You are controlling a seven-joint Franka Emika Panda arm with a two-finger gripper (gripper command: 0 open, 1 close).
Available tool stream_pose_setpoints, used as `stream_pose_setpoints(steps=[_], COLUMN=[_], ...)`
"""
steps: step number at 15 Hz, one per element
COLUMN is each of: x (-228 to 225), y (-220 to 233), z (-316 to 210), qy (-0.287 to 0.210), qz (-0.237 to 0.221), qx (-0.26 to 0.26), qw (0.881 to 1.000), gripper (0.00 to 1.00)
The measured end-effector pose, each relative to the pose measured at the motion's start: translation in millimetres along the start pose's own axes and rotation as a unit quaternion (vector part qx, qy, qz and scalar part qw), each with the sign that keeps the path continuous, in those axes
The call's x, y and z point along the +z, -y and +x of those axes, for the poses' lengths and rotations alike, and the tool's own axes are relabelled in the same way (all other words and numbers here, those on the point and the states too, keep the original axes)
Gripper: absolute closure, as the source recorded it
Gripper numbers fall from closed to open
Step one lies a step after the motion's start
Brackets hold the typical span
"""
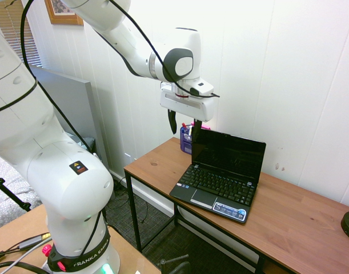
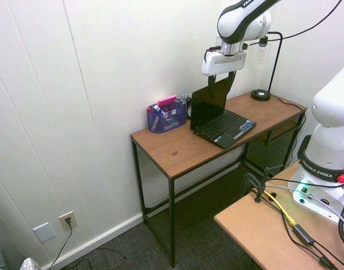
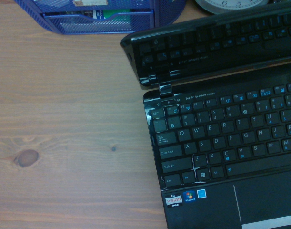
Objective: Close the laptop lid
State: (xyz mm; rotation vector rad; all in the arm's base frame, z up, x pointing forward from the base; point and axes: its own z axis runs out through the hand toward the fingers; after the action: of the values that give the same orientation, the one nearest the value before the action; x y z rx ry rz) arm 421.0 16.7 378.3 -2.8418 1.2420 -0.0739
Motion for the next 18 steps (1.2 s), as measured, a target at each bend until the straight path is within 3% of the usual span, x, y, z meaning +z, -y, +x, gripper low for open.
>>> stream_pose_setpoints(steps=[5, 8, 11, 12, 18], x=[-14.5, -36.2, -29.4, -20.2, 33.3], y=[20.3, 44.6, 65.2, 69.8, 78.5], z=[19.1, 55.8, 99.4, 112.0, 163.6], qy=[-0.032, -0.067, -0.078, -0.078, -0.066], qz=[-0.008, -0.001, 0.002, 0.005, 0.006], qx=[0.012, 0.036, 0.055, 0.060, 0.079], qw=[0.999, 0.997, 0.995, 0.995, 0.995], gripper=[0.00, 0.00, 0.00, 1.00, 1.00])
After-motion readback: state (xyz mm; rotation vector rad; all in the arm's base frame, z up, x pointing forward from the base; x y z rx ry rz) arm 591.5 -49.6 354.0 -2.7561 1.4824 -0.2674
